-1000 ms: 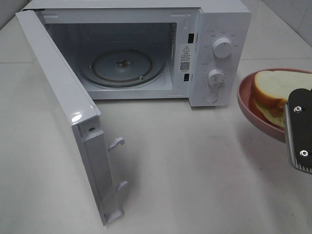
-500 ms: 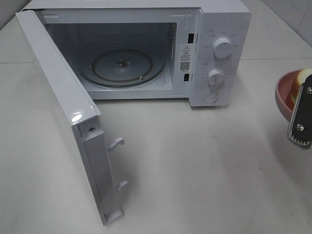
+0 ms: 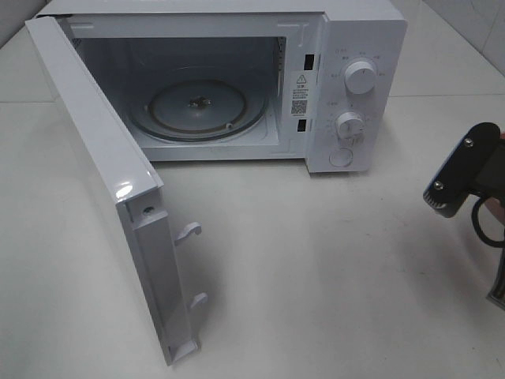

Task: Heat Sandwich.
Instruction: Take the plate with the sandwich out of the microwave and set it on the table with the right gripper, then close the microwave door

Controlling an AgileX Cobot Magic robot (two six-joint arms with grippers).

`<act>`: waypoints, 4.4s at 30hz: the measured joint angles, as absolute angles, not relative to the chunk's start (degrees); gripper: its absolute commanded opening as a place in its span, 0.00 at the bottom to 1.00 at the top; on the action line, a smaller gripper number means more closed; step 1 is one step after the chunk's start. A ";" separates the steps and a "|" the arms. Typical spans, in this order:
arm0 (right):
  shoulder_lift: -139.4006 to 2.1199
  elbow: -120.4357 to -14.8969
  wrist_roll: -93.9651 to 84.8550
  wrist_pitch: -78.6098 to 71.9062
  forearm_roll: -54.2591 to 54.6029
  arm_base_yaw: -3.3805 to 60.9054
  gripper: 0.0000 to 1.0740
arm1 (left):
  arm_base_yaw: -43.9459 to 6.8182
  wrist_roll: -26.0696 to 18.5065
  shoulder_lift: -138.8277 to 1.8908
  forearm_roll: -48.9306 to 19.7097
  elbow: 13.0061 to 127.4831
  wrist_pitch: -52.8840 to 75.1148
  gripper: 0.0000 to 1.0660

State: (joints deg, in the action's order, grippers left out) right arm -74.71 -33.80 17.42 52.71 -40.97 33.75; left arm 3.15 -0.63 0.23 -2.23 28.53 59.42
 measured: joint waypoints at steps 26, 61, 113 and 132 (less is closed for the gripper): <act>-95.40 -49.85 28.59 48.87 -42.06 19.42 0.00 | 3.15 -0.63 0.23 -2.23 28.53 59.42 0.95; -111.27 -50.08 40.39 36.73 -49.50 17.02 0.01 | 3.15 -0.63 0.23 -2.23 28.53 59.42 0.95; -84.22 -50.02 13.18 47.04 -19.94 17.02 0.77 | 3.15 -0.63 0.23 -2.23 28.53 59.42 0.95; -62.34 -50.02 8.77 58.84 -11.46 17.02 0.71 | 3.15 -0.63 0.23 -2.23 28.53 59.42 0.95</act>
State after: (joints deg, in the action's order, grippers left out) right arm -62.34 -50.02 8.77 58.84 -11.46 17.02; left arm 3.15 -0.63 0.23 -2.23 28.53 59.42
